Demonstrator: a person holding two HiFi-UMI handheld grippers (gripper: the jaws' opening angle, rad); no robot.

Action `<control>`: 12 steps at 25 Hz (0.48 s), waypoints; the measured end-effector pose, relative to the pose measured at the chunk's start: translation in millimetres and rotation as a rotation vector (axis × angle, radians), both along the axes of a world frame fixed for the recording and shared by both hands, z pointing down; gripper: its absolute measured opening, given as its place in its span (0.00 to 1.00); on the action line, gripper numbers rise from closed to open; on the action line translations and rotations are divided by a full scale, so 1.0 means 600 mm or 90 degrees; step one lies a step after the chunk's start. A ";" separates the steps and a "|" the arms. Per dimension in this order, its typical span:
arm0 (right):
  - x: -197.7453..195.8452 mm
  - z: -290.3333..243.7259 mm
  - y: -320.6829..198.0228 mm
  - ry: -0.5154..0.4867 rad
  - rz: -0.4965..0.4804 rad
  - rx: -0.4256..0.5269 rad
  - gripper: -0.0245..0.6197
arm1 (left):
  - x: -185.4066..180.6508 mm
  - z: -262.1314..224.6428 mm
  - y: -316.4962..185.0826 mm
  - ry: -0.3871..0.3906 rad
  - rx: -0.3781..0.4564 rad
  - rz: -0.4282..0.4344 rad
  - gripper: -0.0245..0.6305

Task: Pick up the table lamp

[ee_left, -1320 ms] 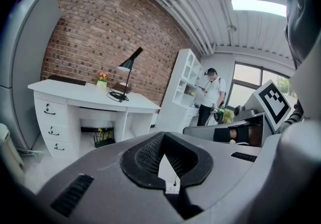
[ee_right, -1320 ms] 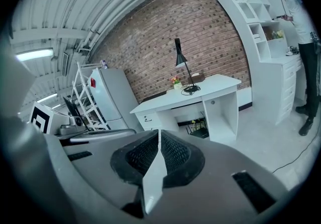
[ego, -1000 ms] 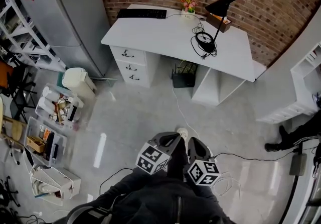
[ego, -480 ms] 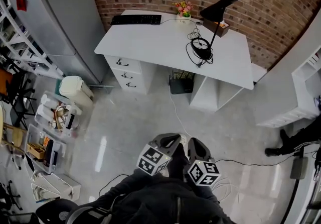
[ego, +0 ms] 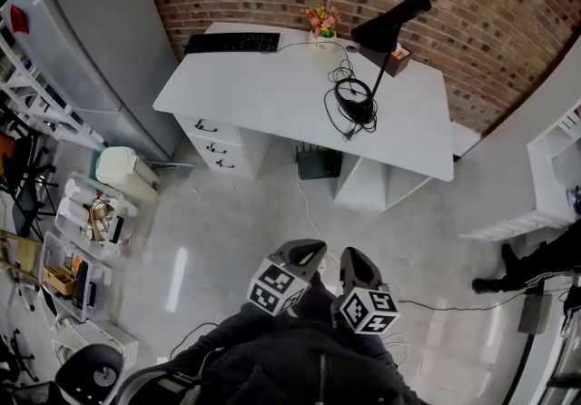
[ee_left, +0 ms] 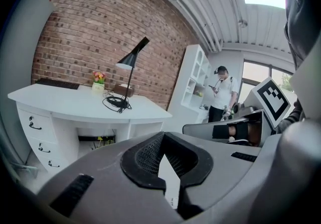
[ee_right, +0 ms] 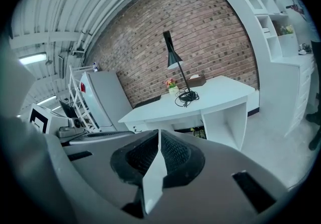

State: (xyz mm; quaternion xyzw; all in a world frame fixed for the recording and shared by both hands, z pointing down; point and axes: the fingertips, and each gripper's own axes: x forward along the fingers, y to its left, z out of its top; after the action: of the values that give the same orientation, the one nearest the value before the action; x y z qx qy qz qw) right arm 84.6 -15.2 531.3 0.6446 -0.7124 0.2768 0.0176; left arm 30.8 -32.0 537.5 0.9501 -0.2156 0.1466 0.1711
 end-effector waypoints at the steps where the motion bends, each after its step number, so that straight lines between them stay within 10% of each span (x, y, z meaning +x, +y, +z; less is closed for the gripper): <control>1: 0.008 -0.001 -0.012 0.000 -0.003 0.000 0.07 | 0.007 0.001 -0.012 -0.002 0.000 -0.004 0.05; 12: 0.098 -0.013 -0.159 0.000 -0.037 0.020 0.07 | 0.083 -0.010 -0.148 -0.006 0.012 -0.045 0.05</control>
State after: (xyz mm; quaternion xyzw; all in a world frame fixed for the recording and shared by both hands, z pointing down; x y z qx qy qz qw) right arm 143.4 -110.3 523.3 0.6239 -0.7350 0.2651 0.0155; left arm 80.7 -120.6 531.8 0.9427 -0.2516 0.1429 0.1661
